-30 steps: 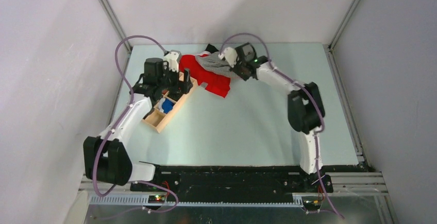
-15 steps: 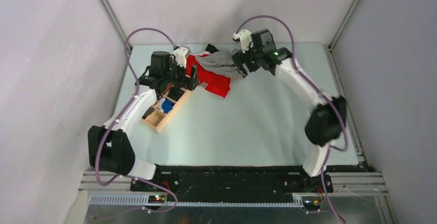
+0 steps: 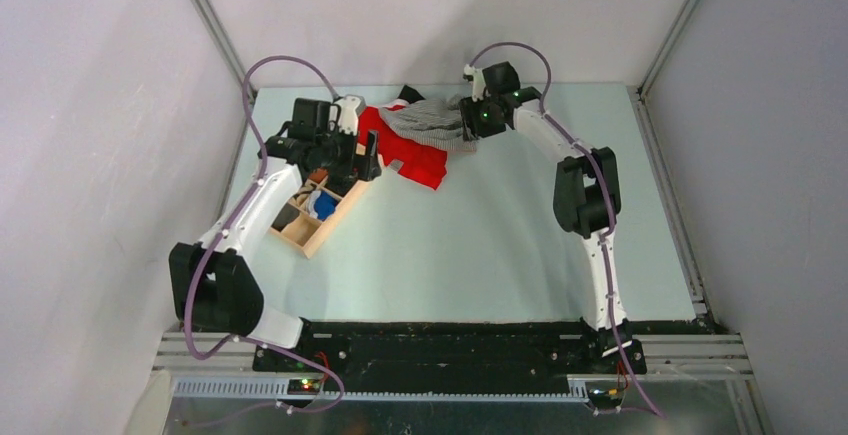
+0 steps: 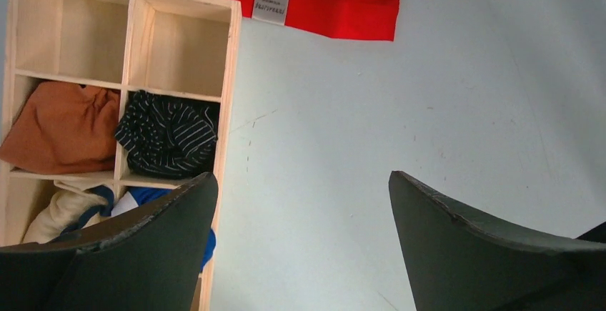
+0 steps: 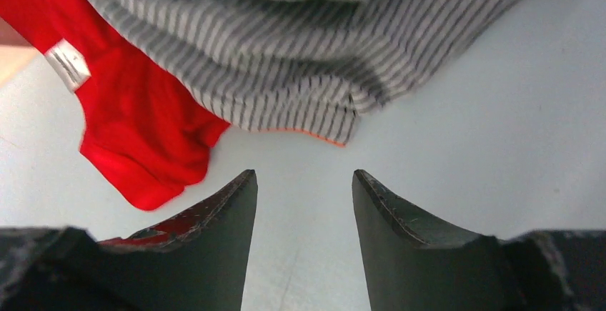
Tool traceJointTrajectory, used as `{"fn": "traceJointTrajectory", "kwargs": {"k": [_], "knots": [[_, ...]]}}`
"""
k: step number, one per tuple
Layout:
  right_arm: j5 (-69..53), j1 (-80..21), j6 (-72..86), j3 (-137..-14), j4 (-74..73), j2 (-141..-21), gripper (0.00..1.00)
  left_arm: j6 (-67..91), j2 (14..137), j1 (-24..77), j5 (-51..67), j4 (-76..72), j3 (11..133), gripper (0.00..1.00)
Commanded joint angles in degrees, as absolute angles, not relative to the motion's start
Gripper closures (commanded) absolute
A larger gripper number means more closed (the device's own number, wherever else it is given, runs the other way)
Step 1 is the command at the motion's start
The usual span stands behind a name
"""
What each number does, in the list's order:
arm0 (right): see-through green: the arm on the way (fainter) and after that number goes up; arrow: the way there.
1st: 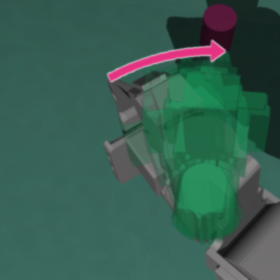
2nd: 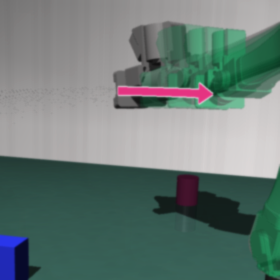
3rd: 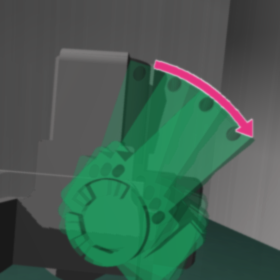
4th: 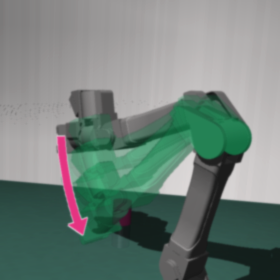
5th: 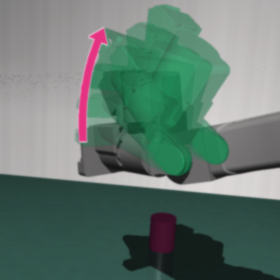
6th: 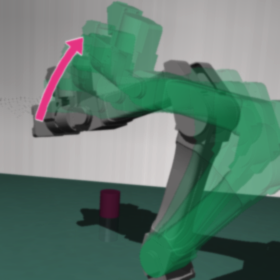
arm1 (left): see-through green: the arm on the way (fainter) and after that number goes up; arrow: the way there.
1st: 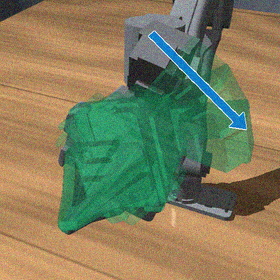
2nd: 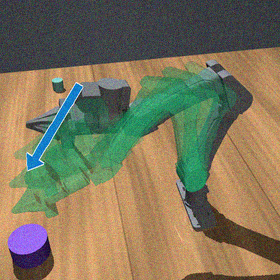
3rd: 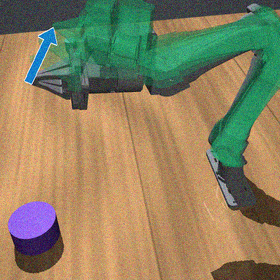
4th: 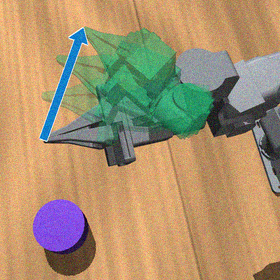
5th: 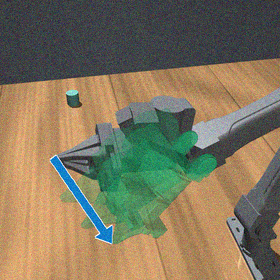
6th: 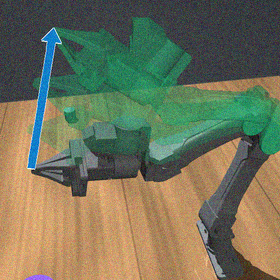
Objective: Roll the underwear
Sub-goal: Move the underwear to the center of the board.
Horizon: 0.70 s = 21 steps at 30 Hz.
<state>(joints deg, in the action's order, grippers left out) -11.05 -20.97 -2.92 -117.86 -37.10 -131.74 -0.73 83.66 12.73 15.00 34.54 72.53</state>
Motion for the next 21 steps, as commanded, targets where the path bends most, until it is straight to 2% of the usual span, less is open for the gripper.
{"fn": "traceJointTrajectory", "kwargs": {"k": [1,8,10,13,18,20,21], "knots": [[-11.4,-21.6,-1.2,-122.3,-33.9,-135.6,0.44,-2.9,80.5,12.3,14.2,37.7,72.3,0.04],[-9.1,-21.6,-2.1,-128.7,-33.6,-143.2,0.36,-3.4,80.1,12.3,13.3,38.4,72.6,0.04],[-9.0,-21.6,-2.0,-131.6,-34.0,-145.5,0.36,-3.8,80.1,12.2,12.9,38.7,72.9,0.04],[-10.5,-21.4,-1.4,-138.9,-37.3,-148.7,0.47,-4.4,80.5,12.3,12.5,38.8,73.2,0.04],[-11.8,-21.2,-0.6,-144.2,-41.0,-152.2,0.56,-4.2,81.9,12.2,12.6,38.2,74.5,0.04],[-12.2,-21.1,-0.3,-144.8,-42.6,-152.8,0.69,-4.1,82.7,12.2,12.7,37.8,75.5,0.05],[-12.2,-21.2,-0.3,-144.5,-42.9,-152.5,0.81,-4.1,83.2,12.3,12.7,37.7,75.9,0.05]]}}
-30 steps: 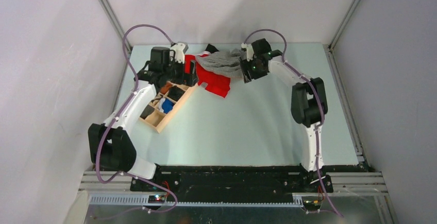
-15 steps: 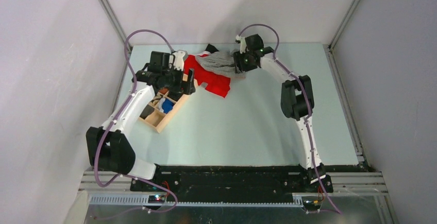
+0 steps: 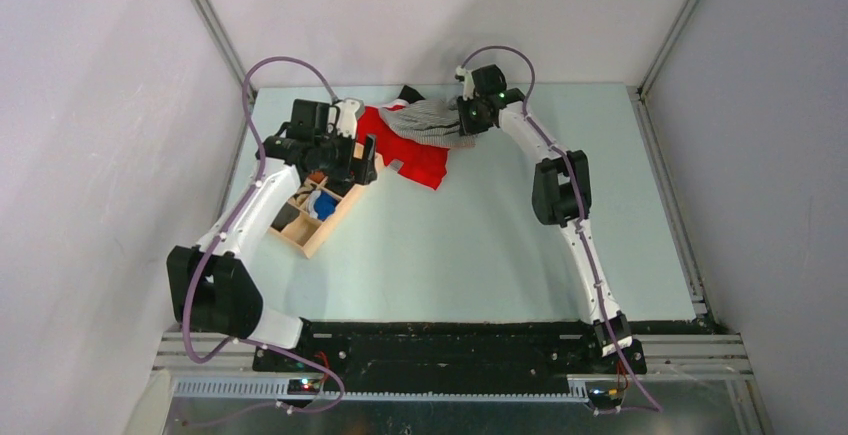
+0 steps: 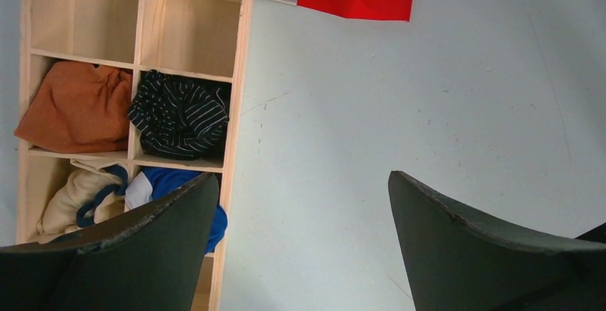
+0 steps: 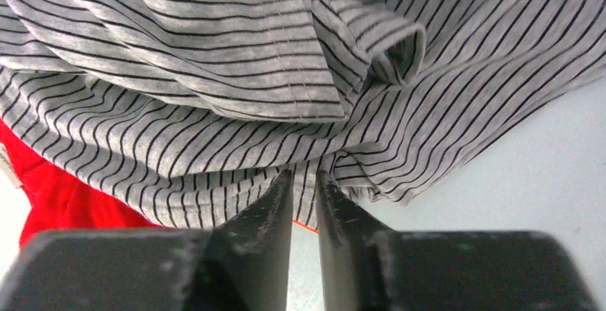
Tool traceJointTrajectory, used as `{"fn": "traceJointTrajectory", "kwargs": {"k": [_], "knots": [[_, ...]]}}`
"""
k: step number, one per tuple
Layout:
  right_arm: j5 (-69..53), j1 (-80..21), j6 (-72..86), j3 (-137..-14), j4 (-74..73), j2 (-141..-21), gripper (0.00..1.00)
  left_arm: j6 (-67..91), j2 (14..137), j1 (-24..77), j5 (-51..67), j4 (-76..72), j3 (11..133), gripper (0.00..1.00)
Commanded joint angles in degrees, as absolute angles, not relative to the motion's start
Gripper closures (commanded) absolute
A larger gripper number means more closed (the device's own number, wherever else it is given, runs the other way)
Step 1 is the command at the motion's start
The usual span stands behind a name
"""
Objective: Roll the underwear
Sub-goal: Move the underwear to the center of the board.
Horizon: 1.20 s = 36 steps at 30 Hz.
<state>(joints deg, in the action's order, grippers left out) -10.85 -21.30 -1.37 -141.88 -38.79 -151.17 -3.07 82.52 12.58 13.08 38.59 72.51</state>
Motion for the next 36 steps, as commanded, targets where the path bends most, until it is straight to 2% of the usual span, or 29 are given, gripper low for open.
{"fn": "traceJointTrajectory", "kwargs": {"k": [1,2,3,12,14,15,17,21,25,27,28,32,34,36], "knots": [[-12.1,-21.2,-0.5,-143.3,-43.4,-152.3,0.88,-4.2,83.5,12.3,12.7,37.5,76.7,0.05],[-11.6,-21.4,-1.0,-142.6,-43.5,-151.6,0.97,-4.3,84.0,12.2,12.7,37.4,77.1,0.05],[-11.4,-21.7,-2.4,-141.1,-43.8,-151.2,1.0,-4.4,84.3,12.3,12.7,37.2,77.8,0.04],[-9.5,-21.8,-4.2,-138.3,-43.5,-147.7,1.0,-3.9,85.7,12.3,13.6,35.1,77.9,0.05],[-7.0,-22.4,-4.3,-138.3,-43.2,-147.6,0.79,-3.5,85.5,12.2,13.8,34.8,77.3,0.05],[-4.6,-22.6,-4.5,-138.3,-43.2,-147.7,0.65,-3.4,85.4,12.3,14.0,34.7,77.2,0.05],[-1.1,-23.5,-5.5,-137.8,-43.0,-147.8,0.57,-3.2,85.1,12.3,14.1,34.7,76.9,0.05],[1.7,-24.5,-6.4,-134.7,-43.7,-147.1,0.56,-3.3,84.4,12.3,13.7,34.6,76.4,0.05],[2.2,-24.6,-6.2,-131.2,-45.1,-146.1,0.61,-3.0,84.3,12.3,13.5,34.3,76.3,0.05],[2.6,-24.2,-5.2,-129.3,-45.9,-145.4,0.67,-3.0,84.3,12.2,13.5,34.2,76.4,0.05],[3.3,-24.0,-4.8,-128.5,-46.3,-144.7,0.74,-3.0,84.2,12.2,13.5,34.1,76.4,0.05],[4.3,-23.8,-4.3,-120.8,-47.8,-140.4,0.93,-3.8,84.6,12.2,13.4,33.7,76.1,0.05],[4.6,-23.7,-4.7,-116.0,-48.0,-136.6,0.99,-4.9,85.0,12.2,13.2,33.5,76.1,0.07],[4.2,-22.9,-4.4,-110.6,-48.3,-131.7,1.0,-6.5,85.1,12.2,13.5,33.0,75.9,0.07]]}}
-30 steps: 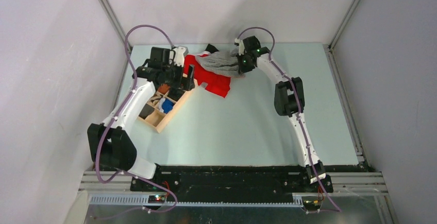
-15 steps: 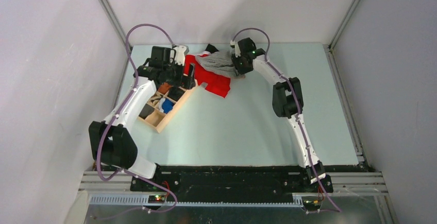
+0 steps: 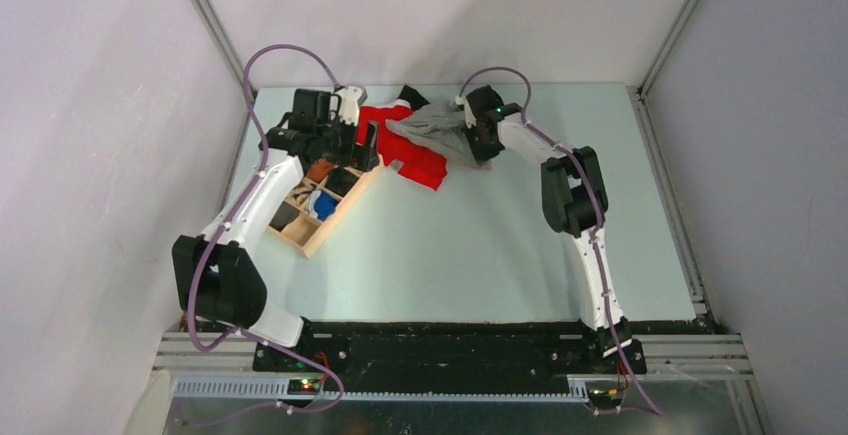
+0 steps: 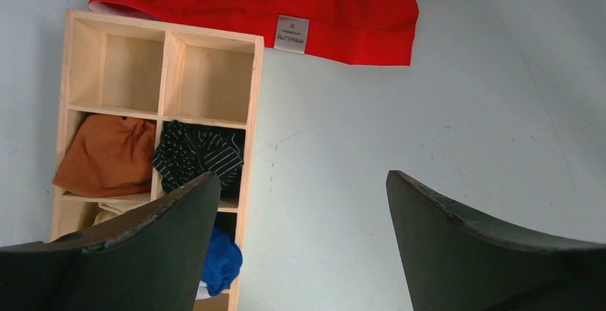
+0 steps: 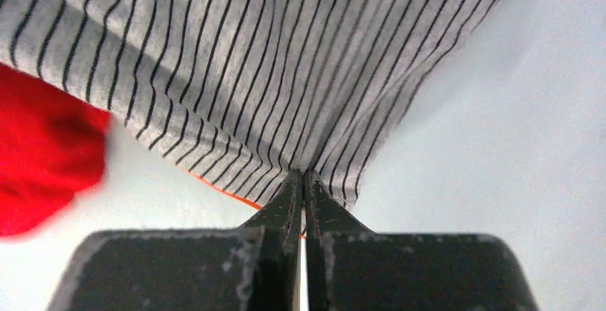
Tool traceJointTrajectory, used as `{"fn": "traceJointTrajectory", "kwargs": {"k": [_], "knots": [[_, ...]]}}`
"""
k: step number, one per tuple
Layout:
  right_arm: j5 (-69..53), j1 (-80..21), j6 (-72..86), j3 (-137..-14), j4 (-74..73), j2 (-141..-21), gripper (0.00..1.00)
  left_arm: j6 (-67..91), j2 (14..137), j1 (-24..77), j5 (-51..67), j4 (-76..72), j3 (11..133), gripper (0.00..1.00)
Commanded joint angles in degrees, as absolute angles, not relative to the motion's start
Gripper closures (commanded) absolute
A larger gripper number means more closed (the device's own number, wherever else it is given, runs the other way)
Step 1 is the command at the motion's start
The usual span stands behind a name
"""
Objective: Roll the underwear
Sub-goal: Move the underwear to the center of the board, then flatten out the underwear at the center of the board.
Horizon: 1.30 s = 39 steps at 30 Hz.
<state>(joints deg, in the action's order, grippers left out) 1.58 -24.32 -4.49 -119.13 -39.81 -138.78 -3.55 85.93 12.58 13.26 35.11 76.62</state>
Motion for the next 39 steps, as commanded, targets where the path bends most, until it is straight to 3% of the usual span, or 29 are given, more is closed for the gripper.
{"fn": "traceJointTrajectory", "kwargs": {"k": [1,10,12,14,17,19,28,39], "knots": [[4.1,-22.0,-4.2,-107.1,-48.4,-128.3,1.0,-8.1,85.0,12.3,13.7,31.9,75.4,0.07],[-1.3,-14.2,-6.2,-79.8,-48.6,-105.0,1.0,-27.8,85.4,15.2,21.9,24.9,71.4,0.08],[-3.9,-12.3,-6.9,-77.4,-48.0,-100.5,0.94,-32.3,86.6,17.3,23.0,24.1,70.8,0.08],[-6.8,-11.6,-8.3,-77.0,-47.8,-96.5,0.82,-34.1,88.9,19.5,22.8,23.5,71.7,0.08],[-8.8,-11.4,-11.0,-75.6,-47.7,-90.2,0.54,-29.2,95.8,21.5,22.7,23.3,78.0,0.07],[-8.7,-11.4,-13.4,-72.9,-47.5,-87.3,0.44,-21.6,101.3,21.9,24.2,24.0,83.7,0.08],[-9.0,-5.1,-14.0,-62.1,-46.5,-84.5,0.41,3.9,114.7,23.4,29.2,11.4,90.4,0.07],[-14.8,-3.9,-13.0,-61.9,-40.2,-95.7,0.36,6.9,123.2,27.7,26.3,10.1,95.0,0.01]]}}
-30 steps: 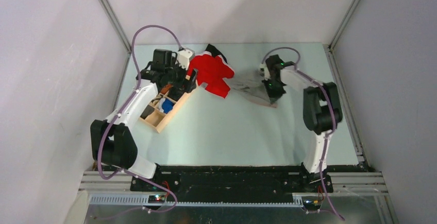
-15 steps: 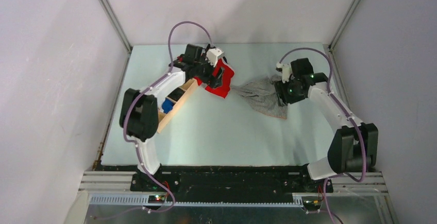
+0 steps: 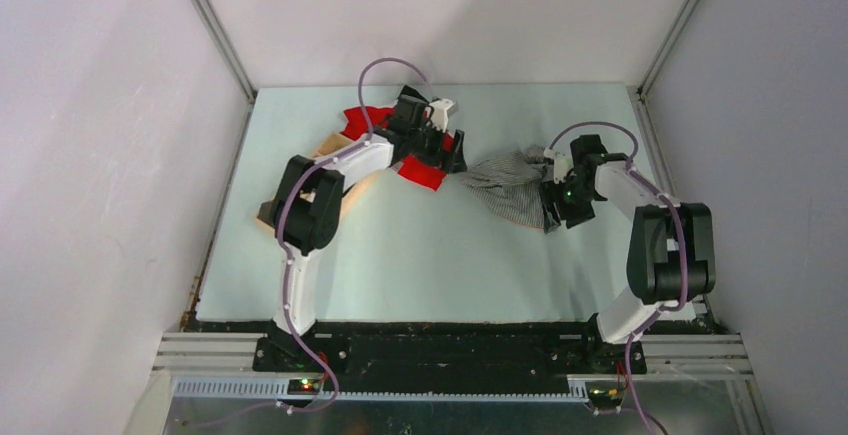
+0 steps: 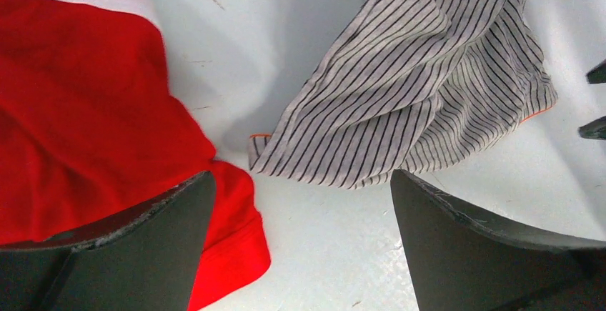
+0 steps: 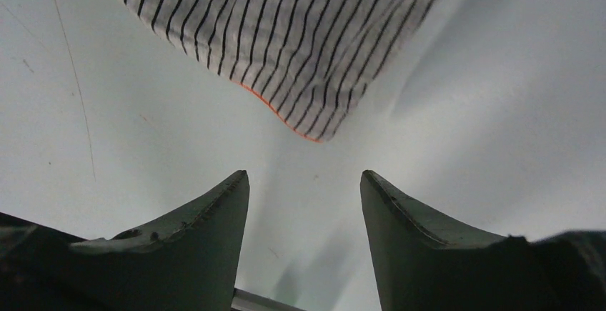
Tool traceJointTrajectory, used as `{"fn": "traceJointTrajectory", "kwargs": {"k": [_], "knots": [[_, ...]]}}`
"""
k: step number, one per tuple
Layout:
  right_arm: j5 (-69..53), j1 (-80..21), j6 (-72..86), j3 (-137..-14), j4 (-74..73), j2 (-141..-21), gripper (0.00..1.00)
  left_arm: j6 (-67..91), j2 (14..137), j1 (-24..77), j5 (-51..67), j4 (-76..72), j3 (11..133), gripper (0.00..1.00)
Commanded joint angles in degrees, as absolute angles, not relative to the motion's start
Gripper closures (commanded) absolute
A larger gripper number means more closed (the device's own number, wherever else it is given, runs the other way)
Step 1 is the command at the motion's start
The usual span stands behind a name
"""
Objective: Roll the underwear
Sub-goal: Flatten out the underwear at the center of the board.
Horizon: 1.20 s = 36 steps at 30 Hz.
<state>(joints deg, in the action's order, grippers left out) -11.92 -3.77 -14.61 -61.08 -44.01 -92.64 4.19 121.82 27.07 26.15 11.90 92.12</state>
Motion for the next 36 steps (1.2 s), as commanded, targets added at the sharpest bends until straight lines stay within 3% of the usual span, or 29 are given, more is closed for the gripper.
{"fn": "traceJointTrajectory", "kwargs": {"k": [1,12,15,17,21,24,25,26,29,36], "knots": [[-15.1,-3.9,-12.7,-62.0,-39.9,-96.3,0.37,6.7,123.9,27.8,26.2,10.3,95.3,0.01],[-13.3,-3.4,-7.8,-63.5,-36.2,-104.2,0.47,1.7,126.0,31.3,20.5,16.5,96.5,0.03],[-13.2,-3.1,-8.4,-64.0,-35.7,-104.7,0.47,1.8,127.7,31.8,24.1,20.3,98.3,0.05],[-12.7,-3.6,-10.6,-64.0,-35.2,-104.9,0.49,2.9,132.7,31.4,27.9,27.1,104.7,0.12],[-9.6,-6.1,-15.8,-64.1,-34.4,-105.6,0.65,7.2,139.0,30.2,34.0,34.7,115.6,0.43],[-10.6,-5.6,-15.2,-66.7,-37.7,-107.0,0.85,4.5,136.9,30.2,34.0,33.7,111.6,0.77],[-11.0,-5.1,-14.4,-67.5,-38.9,-106.7,0.88,2.9,135.9,30.4,32.2,35.6,112.7,0.82],[-12.8,-3.6,-13.0,-68.3,-40.8,-105.1,0.92,-1.4,134.5,30.8,30.7,38.5,112.1,0.95],[-18.2,-2.3,-12.7,-68.6,-43.3,-98.6,0.98,-5.8,123.4,30.6,27.2,40.7,105.1,1.0],[-26.2,-7.8,-12.7,-69.2,-55.8,-77.1,1.0,-11.5,105.6,25.4,34.9,61.5,96.1,1.0]]}}
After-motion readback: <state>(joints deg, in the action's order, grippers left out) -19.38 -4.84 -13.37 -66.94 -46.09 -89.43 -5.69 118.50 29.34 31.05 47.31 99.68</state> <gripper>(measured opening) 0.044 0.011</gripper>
